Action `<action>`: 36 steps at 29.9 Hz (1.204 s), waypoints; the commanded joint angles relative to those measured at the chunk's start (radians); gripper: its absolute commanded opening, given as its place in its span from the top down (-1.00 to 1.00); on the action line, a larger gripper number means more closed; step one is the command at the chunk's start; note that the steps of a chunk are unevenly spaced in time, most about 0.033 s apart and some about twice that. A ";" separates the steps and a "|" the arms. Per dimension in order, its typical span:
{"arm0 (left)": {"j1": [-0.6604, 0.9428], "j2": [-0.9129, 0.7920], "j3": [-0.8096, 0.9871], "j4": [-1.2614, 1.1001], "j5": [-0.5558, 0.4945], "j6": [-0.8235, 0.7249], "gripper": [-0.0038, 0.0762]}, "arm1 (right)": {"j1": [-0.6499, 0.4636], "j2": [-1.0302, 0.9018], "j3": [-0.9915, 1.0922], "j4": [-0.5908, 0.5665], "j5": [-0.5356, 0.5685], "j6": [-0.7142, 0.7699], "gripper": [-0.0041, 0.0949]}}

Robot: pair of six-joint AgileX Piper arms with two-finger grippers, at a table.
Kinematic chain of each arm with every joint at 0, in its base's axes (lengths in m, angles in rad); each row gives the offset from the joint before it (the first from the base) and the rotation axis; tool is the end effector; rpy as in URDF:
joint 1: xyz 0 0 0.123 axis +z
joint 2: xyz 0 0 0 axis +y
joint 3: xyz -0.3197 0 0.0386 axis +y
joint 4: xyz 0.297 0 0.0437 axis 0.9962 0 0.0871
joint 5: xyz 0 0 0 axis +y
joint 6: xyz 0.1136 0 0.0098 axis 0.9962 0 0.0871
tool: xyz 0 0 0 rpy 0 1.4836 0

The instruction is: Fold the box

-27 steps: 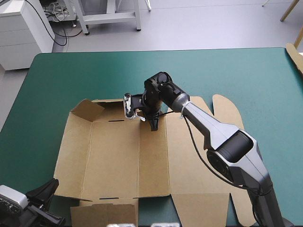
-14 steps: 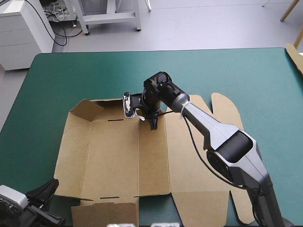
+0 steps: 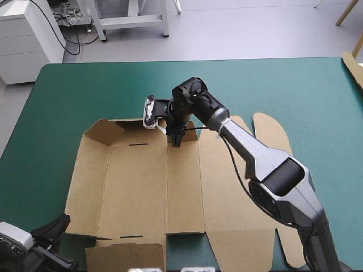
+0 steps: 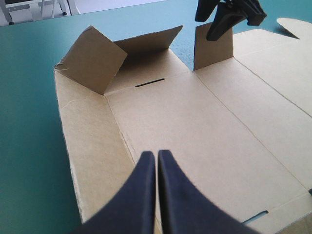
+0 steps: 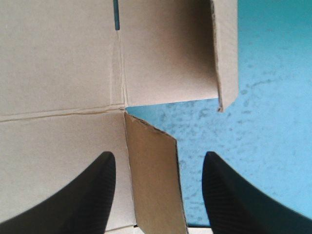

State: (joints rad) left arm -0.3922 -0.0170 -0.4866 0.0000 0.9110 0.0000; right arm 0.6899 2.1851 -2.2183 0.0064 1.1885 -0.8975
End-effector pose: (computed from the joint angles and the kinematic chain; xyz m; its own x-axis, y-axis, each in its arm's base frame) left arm 0.0249 -0.0103 0.3017 -0.2909 0.1203 -0.9492 0.3822 0.9241 0.0000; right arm 0.4361 0.3608 0.3156 0.0756 -0.9492 -0.3054 -0.9268 0.0461 -0.3727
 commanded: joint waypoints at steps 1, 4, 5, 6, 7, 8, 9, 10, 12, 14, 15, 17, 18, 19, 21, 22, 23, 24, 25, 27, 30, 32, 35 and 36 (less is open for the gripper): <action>0.000 -0.004 -0.022 -0.007 -0.072 0.000 0.92 | 0.002 -0.130 -0.039 0.009 -0.019 0.077 -0.12; 0.000 -0.004 -0.022 -0.007 -0.072 0.000 0.92 | 0.002 -0.192 -0.039 -0.006 -0.019 0.181 -0.12; 0.000 -0.004 -0.022 -0.007 -0.072 0.000 0.92 | 0.002 -0.211 -0.039 -0.006 -0.019 0.213 -0.11; 0.000 -0.004 -0.022 -0.007 -0.072 0.000 0.92 | 0.002 -0.235 -0.037 -0.006 -0.019 0.240 -0.11; 0.000 -0.004 -0.022 -0.007 -0.072 0.000 0.92 | 0.002 -0.266 -0.037 -0.006 -0.019 0.257 -0.11; 0.000 -0.004 -0.022 -0.007 -0.072 0.000 0.92 | 0.002 -0.286 -0.037 -0.006 -0.019 0.276 -0.11; 0.000 -0.004 -0.022 -0.007 -0.072 0.000 0.92 | 0.002 -0.311 -0.037 -0.006 -0.019 0.308 -0.11; 0.000 -0.004 -0.022 -0.007 -0.072 0.000 0.92 | 0.002 -0.335 -0.037 -0.006 -0.019 0.337 -0.09; 0.000 -0.004 -0.022 -0.007 -0.072 0.000 0.92 | 0.002 -0.379 -0.037 -0.006 -0.019 0.387 0.00; 0.000 -0.004 -0.022 -0.007 -0.072 0.000 0.92 | 0.002 -0.420 -0.035 -0.012 -0.019 0.443 0.14; 0.000 -0.004 -0.022 -0.007 -0.072 0.000 0.92 | 0.002 -0.443 -0.035 -0.026 -0.017 0.476 0.25; 0.000 -0.004 -0.022 -0.007 -0.072 0.000 0.92 | 0.002 -0.487 -0.035 -0.056 -0.017 0.533 0.52; 0.000 -0.004 -0.022 -0.007 -0.072 0.000 0.92 | 0.002 -0.509 -0.035 -0.068 -0.017 0.567 0.68; 0.000 -0.004 -0.022 -0.007 -0.072 0.000 0.92 | 0.002 -0.532 -0.035 -0.089 -0.017 0.605 0.83; 0.000 -0.004 -0.022 -0.007 -0.072 0.000 0.92 | 0.002 -0.574 -0.028 -0.116 -0.017 0.644 0.95; 0.000 -0.004 -0.022 -0.007 -0.072 0.000 0.92 | 0.002 -0.601 -0.014 -0.126 -0.017 0.653 0.95; 0.000 -0.004 -0.022 -0.007 -0.072 0.000 0.92 | 0.002 -0.631 0.009 -0.141 -0.017 0.665 0.96; 0.000 -0.004 -0.022 -0.007 -0.072 0.000 0.92 | 0.002 -0.657 0.035 -0.150 -0.017 0.685 0.96; 0.000 -0.004 -0.022 -0.007 -0.072 0.000 0.92 | 0.002 -0.692 0.075 -0.158 -0.017 0.697 0.96; 0.000 -0.004 -0.022 -0.007 -0.072 0.000 0.92 | 0.002 -0.769 0.174 -0.167 -0.017 0.711 0.96; 0.000 -0.004 -0.022 -0.007 -0.072 0.000 0.92 | 0.002 -0.882 0.336 -0.201 -0.019 0.743 0.96; 0.000 -0.004 -0.022 -0.007 -0.072 0.000 0.92 | 0.002 -0.961 0.459 -0.230 -0.019 0.795 0.96; 0.000 -0.004 -0.022 -0.007 -0.072 0.000 0.92 | 0.002 -1.073 0.635 -0.244 -0.032 0.843 0.96; 0.000 -0.004 -0.022 -0.007 -0.072 0.000 0.92 | 0.002 -1.106 0.686 -0.244 -0.048 0.856 0.96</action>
State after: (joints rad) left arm -0.3922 -0.0170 -0.4866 0.0000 0.9101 0.0000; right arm 0.6938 1.1851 -1.6396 -0.2092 1.2178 -0.0835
